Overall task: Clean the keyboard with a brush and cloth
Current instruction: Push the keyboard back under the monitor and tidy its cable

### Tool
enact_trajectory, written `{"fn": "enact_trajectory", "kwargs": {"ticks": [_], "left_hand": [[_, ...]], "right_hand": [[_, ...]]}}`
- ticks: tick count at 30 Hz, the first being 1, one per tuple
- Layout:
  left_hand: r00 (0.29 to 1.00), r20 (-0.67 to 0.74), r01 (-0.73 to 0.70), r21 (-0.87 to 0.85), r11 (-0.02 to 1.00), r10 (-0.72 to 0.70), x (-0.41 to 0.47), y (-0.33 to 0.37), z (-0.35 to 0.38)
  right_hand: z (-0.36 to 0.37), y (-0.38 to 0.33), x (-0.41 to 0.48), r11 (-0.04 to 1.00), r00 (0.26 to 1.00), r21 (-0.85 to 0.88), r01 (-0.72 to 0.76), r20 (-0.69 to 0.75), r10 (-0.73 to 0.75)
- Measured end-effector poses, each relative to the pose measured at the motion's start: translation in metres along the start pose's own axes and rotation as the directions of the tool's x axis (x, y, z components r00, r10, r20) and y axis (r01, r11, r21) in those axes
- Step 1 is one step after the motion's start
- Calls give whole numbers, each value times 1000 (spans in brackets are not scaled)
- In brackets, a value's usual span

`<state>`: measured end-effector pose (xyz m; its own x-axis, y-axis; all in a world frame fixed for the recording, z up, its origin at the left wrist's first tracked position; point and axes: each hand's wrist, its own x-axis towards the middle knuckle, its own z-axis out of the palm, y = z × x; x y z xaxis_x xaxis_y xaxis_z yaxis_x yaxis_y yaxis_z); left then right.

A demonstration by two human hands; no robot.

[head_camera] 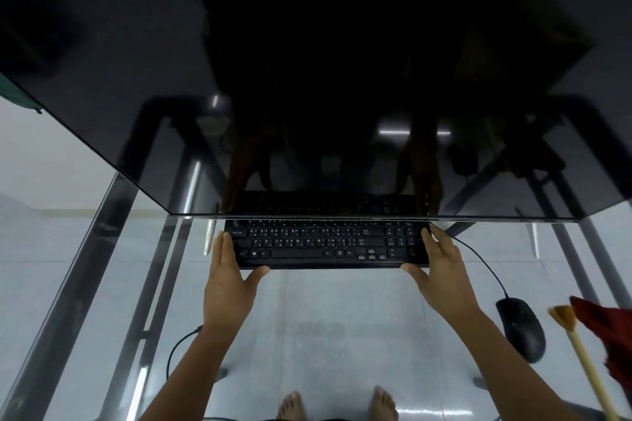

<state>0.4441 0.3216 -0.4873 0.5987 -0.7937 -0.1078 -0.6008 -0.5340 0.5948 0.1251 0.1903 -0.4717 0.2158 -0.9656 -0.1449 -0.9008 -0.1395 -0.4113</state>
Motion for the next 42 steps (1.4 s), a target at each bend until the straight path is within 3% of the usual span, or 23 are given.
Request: {"fn": "enact_trajectory", "kwargs": {"ticks": [8, 13, 18, 27, 31, 42], "left_hand": [[1000, -3, -26, 27, 999, 26, -1, 0, 2], [988, -37, -140, 136, 981, 147, -19, 20, 16], [944, 89, -330, 186, 925, 319, -37, 56, 49], [828, 289, -554, 278, 785, 482, -52, 120, 101], [806, 317, -583, 275, 764, 500, -57, 135, 114], [833, 288, -545, 273, 793, 473, -60, 135, 116]], "right_hand": [[0, 5, -1, 1000, 1000, 6, 18, -26, -17], [-15, 45, -22, 997, 989, -43, -57, -140, 50], [-41, 95, -62, 968, 961, -136, -212, -208, 181], [-38, 119, -81, 987, 968, -67, -144, -218, 126], [-43, 119, -49, 986, 963, -18, -164, -221, 156], [-58, 118, 22, 983, 952, 72, -169, -245, 182]]}}
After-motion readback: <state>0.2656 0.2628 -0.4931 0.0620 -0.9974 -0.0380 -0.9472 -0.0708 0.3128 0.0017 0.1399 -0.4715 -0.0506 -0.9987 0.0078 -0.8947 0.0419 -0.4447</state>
